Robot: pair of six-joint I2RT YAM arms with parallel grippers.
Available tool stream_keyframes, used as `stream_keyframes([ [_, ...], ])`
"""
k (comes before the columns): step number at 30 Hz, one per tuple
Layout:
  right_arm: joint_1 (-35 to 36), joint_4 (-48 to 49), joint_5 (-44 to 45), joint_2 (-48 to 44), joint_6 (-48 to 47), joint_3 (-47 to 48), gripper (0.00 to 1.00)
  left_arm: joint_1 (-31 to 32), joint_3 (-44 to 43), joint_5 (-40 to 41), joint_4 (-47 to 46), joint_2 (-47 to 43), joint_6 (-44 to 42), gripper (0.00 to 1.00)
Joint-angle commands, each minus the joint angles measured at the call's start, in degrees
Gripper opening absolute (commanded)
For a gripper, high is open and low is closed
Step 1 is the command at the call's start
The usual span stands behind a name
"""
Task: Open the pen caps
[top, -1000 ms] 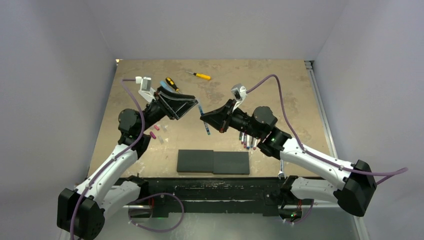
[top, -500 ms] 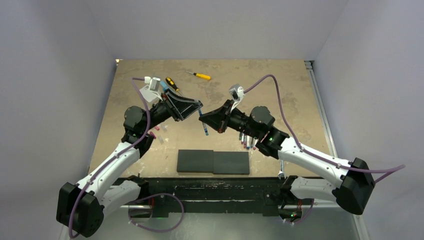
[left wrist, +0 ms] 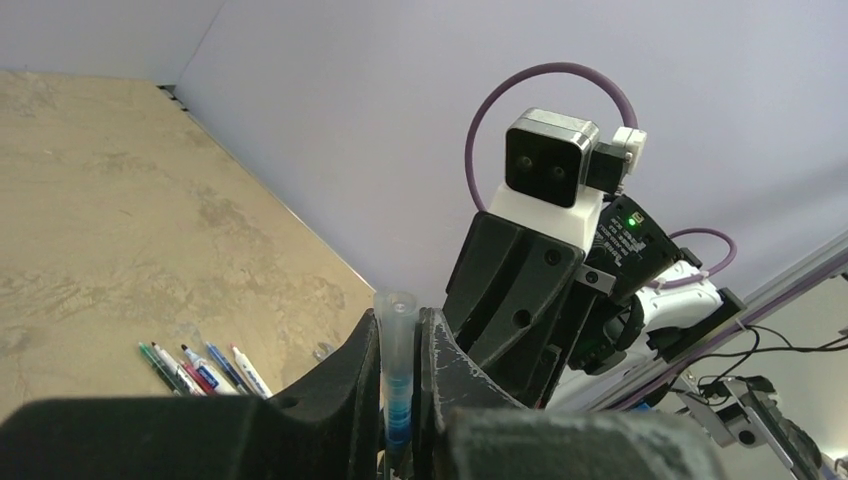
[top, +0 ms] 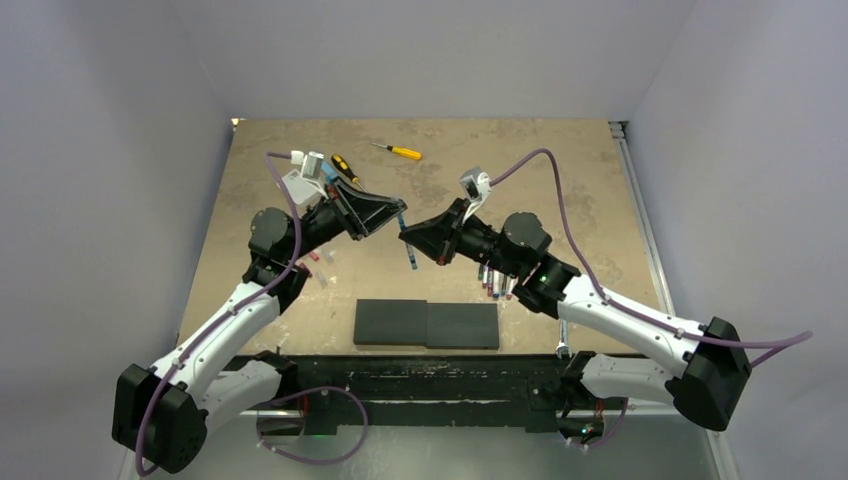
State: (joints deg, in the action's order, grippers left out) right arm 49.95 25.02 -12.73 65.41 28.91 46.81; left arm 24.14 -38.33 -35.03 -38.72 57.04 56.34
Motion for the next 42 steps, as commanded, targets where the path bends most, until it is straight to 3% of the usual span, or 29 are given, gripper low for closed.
stream_keyframes([
  [1, 0.23, -4.55, 2.62, -1.03, -0.74, 2.08, 0.0, 0.14, -5.65, 6.76, 2.68, -1.83, -2.61, 0.0],
  [3, 0.32, -7.0, 4.0, -1.84, -0.52, 1.36, 0.0, -1.49, -9.22, 9.46, 4.01, -0.89, -3.34, 0.0],
  [10, 0.32, -10.09, 8.39, -7.94, 1.99, -4.59, 0.0, -7.61, -16.41, 10.38, -7.88, 7.85, 7.72, 0.0],
  [13, 0.32, -12.73, 14.71, -9.46, 2.7, -4.2, 0.0, -8.03, -16.97, 12.17, -7.47, 8.79, 7.85, 0.0],
  [18, -0.12, -24.6, 37.34, -2.98, 6.09, 0.04, 0.0, -7.97, -17.6, 16.01, 17.84, 5.63, -5.48, 0.0],
  [21, -2.52, -30.05, 44.82, 6.21, 6.09, 4.28, 0.0, -7.97, -13.13, 20.27, 29.8, 0.85, -11.43, 0.0],
  [26, -8.47, -30.98, 42.55, 19.68, 7.11, 8.68, 0.0, -7.89, -3.9, 23.42, 42.0, -7.78, -15.07, 0.0],
  [32, -12.52, -30.77, 40.99, 29.38, 6.84, 10.28, 0.0, -7.88, -0.08, 27.01, 53.81, -13.39, -19.43, 0.0],
  [42, -12.96, -30.54, 40.72, 34.62, 7.83, 9.51, 0.0, -7.97, 4.22, 25.34, 53.22, -14.84, -19.06, 0.0],
])
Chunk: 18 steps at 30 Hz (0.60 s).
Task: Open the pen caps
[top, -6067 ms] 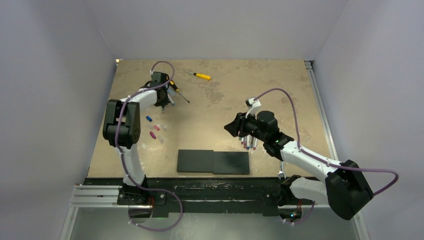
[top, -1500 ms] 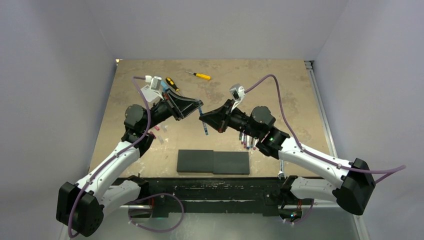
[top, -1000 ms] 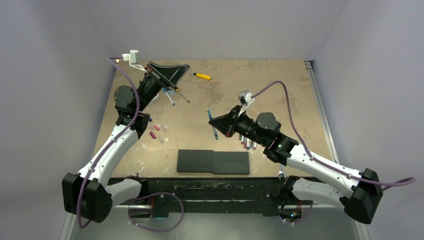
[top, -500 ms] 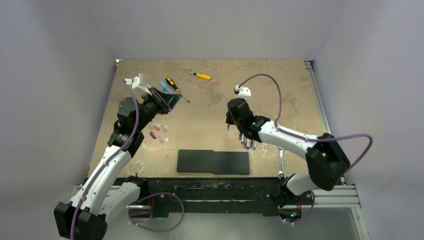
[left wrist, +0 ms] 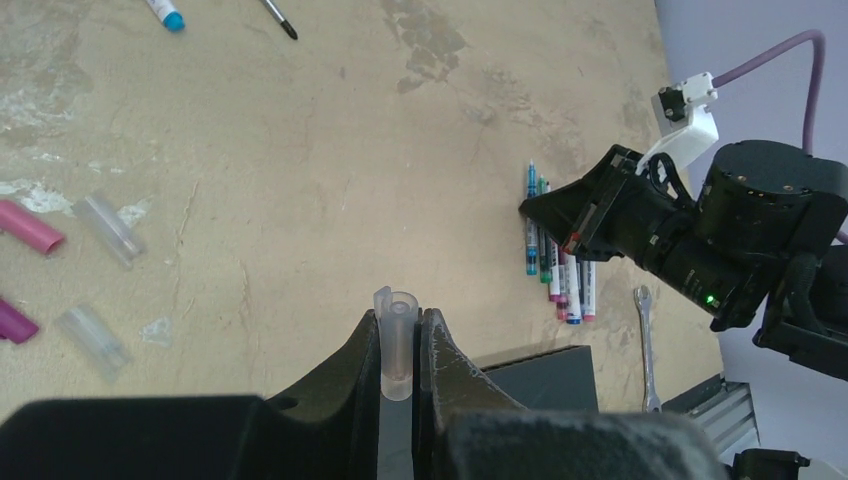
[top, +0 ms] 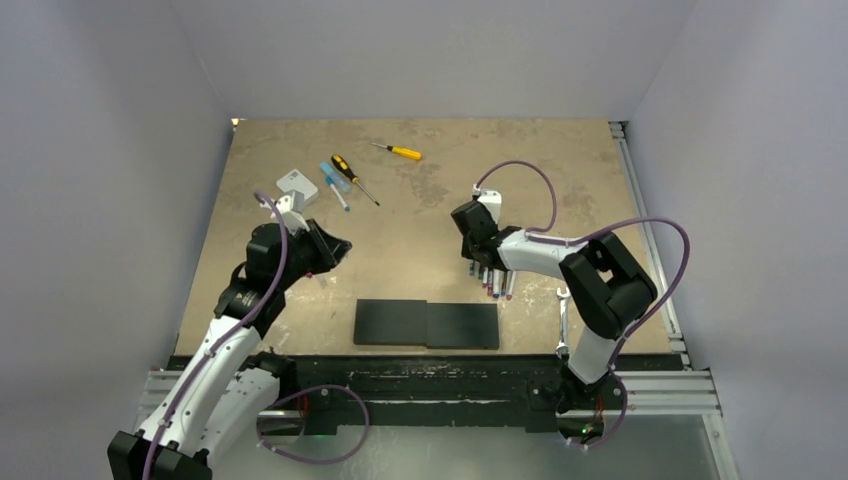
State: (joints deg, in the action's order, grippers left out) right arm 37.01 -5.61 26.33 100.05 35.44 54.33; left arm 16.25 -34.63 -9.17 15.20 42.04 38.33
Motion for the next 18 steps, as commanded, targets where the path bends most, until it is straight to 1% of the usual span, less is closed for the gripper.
stream_keyframes([
  [1, -0.01, 0.07, 1.7, -0.1, 1.22, 1.75, 0.0, -0.08, 0.48, -0.52, -0.78, 0.26, -0.98, 0.0],
  [2, -0.01, 0.0, 1.59, -0.23, 1.13, 1.56, 0.01, -0.08, 0.52, -0.5, -0.85, 0.38, -0.96, 0.0],
  [3, -0.02, 0.06, 1.33, -0.51, 0.93, 1.31, 0.06, -0.01, 0.51, -0.5, -0.94, 0.43, -0.95, 0.0],
  [8, -0.01, 1.57, 0.49, -4.29, 0.12, -0.18, 0.4, -0.02, 0.7, -0.97, -1.05, 1.02, -0.79, 0.0],
  [10, 0.21, 1.91, -0.06, -6.42, -0.82, -0.12, 0.51, -0.05, 0.87, -1.19, -1.01, 1.18, -0.68, 0.0],
  [11, 0.43, 1.94, -0.62, -7.09, -1.11, -0.03, 0.53, -0.04, 0.88, -1.28, -0.95, 1.26, -0.68, 0.0],
  [13, 1.48, 2.78, -1.82, -8.45, -1.55, 0.12, 0.54, -0.06, 0.95, -0.87, -0.5, 1.37, -0.56, 0.0],
  [14, 1.88, 4.18, -3.58, -8.98, -2.07, -0.1, 0.52, -0.04, 0.95, -0.31, -0.05, 1.3, -0.61, 0.0],
  [16, 2.14, 6.82, -7.48, -8.94, -2.54, -0.03, 0.42, -0.06, 1.11, 2.27, 1.39, 1.2, -0.32, 0.0],
  [18, 2.18, 7.55, -9.77, -6.99, -2.51, 1.27, 0.33, -0.07, 1.07, 5.77, 3.82, 1.4, 0.54, 0.0],
])
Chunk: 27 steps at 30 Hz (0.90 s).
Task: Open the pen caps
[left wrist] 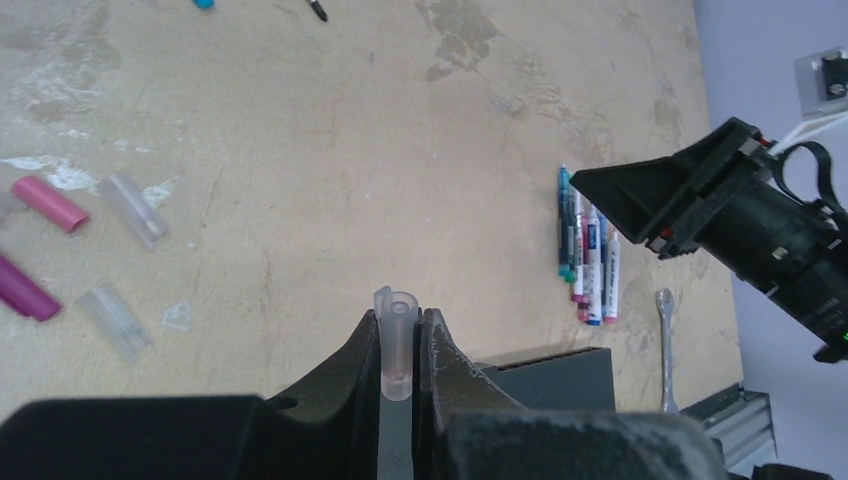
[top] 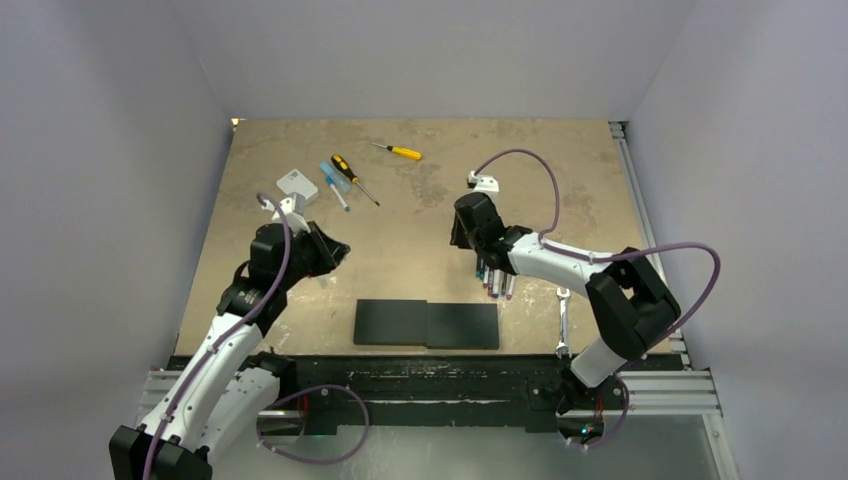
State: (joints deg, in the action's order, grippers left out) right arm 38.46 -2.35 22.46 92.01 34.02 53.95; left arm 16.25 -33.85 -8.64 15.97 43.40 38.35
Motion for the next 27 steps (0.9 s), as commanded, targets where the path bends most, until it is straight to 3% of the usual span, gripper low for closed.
stream_keyframes([
  [1, 0.74, 4.16, -6.59, 2.29, -1.07, 2.24, 0.28, -0.03, 0.21, 7.52, 4.36, 0.26, 1.35, 0.0],
  [5, 0.78, 8.66, -11.66, 2.78, -1.36, 0.43, 0.26, -0.08, 0.22, 16.21, 6.95, 1.52, 4.45, 0.0],
  [11, 2.36, 20.08, -20.63, -4.36, -2.42, -7.73, 0.44, -0.17, -0.08, 21.34, 4.46, 12.6, 7.02, 0.0],
  [20, 3.29, 19.44, -21.0, -11.15, -2.99, -12.38, 0.47, 0.09, -1.7, 25.1, -3.6, 32.9, 9.72, 0.0],
  [27, 3.24, 18.78, -20.37, -16.49, -3.51, -13.57, 0.49, 0.84, -1.01, 27.01, -3.22, 32.77, 10.52, 0.0],
])
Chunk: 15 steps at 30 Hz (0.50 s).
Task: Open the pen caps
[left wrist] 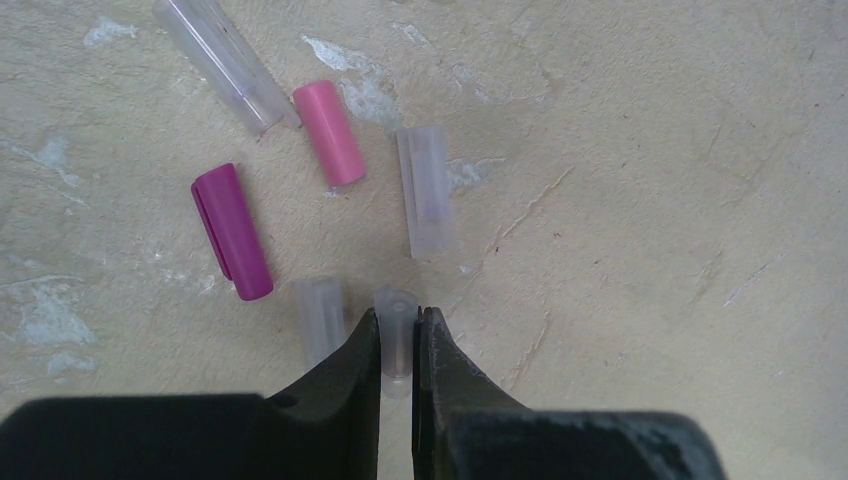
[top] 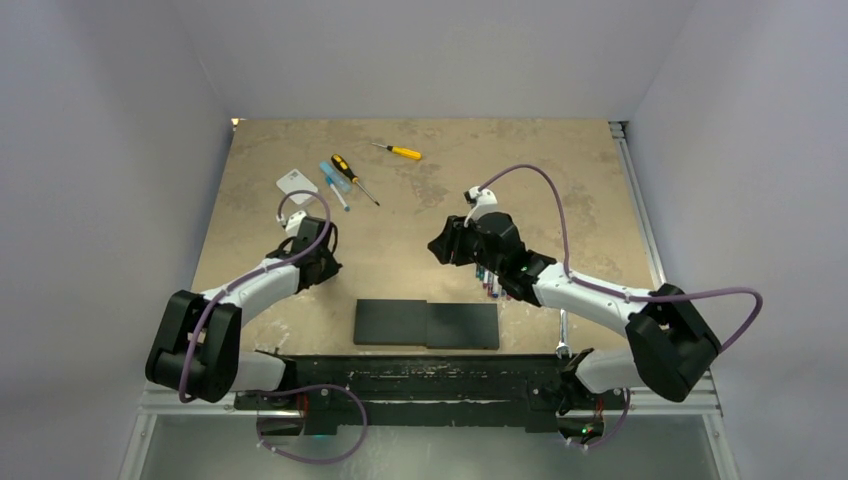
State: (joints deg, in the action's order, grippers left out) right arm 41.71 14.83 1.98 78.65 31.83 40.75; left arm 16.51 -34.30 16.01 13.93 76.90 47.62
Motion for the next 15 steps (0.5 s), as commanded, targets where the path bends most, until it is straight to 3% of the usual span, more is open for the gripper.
stream_keyframes([
  [1, 0.05, 1.69, 0.02, -3.38, -1.34, -0.26, 0.49, 0.69, -0.53, 2.28, -0.98, -0.71, 1.24, 0.02],
  [15, -0.01, -0.89, 0.11, -6.37, -1.6, 0.73, 0.51, 2.77, -4.6, 0.97, 4.86, -4.92, -0.27, 0.46],
])
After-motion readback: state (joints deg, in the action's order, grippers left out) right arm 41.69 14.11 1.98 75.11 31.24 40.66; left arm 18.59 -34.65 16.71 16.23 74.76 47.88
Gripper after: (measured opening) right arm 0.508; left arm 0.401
